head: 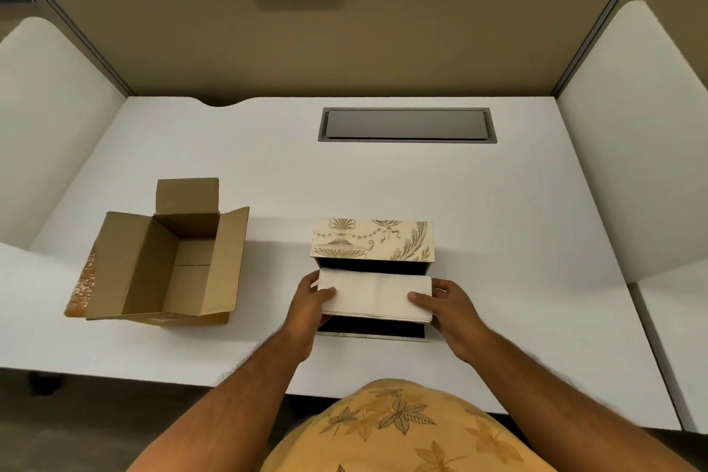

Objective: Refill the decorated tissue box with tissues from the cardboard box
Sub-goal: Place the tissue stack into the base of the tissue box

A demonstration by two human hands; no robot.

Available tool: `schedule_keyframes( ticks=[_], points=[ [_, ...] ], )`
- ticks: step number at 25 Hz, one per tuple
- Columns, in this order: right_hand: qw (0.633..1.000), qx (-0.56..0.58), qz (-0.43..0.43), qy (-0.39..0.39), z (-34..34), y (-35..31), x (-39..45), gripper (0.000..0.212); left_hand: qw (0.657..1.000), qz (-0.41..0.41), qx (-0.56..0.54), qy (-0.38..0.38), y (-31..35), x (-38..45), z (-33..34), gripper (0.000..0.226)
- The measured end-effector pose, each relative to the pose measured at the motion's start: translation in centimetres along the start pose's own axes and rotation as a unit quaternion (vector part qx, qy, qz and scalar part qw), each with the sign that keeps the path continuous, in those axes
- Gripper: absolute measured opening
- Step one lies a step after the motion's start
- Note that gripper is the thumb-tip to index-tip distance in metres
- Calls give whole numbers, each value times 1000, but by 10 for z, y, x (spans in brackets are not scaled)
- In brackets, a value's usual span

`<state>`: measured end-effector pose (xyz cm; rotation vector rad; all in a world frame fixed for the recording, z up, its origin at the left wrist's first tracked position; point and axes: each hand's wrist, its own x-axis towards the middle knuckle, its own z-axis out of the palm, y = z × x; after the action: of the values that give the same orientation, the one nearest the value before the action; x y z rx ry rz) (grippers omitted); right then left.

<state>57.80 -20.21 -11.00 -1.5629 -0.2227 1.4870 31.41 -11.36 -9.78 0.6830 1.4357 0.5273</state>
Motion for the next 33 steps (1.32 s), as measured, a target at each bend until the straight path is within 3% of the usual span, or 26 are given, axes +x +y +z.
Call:
schedule_keyframes(
  ticks=[5,11,16,23,33],
  points=[
    [1000,-13,-13,17,4,3,4,60,1000,-9,5,16,5,9,-6,40],
    [998,-13,-25,50,9,5,9,64,999,-15,29,37,10,18,-6,50],
    [997,25,4,69,11,2,9,37,998,-6,50,26,10,22,-11,58],
    [995,-4,-24,93,8,2,11,64,999,-2,52,13,10,29,-17,61],
    [995,-23,-22,91,7,-2,15,61,999,-8,29,13,10,34,-15,59]
  ],
)
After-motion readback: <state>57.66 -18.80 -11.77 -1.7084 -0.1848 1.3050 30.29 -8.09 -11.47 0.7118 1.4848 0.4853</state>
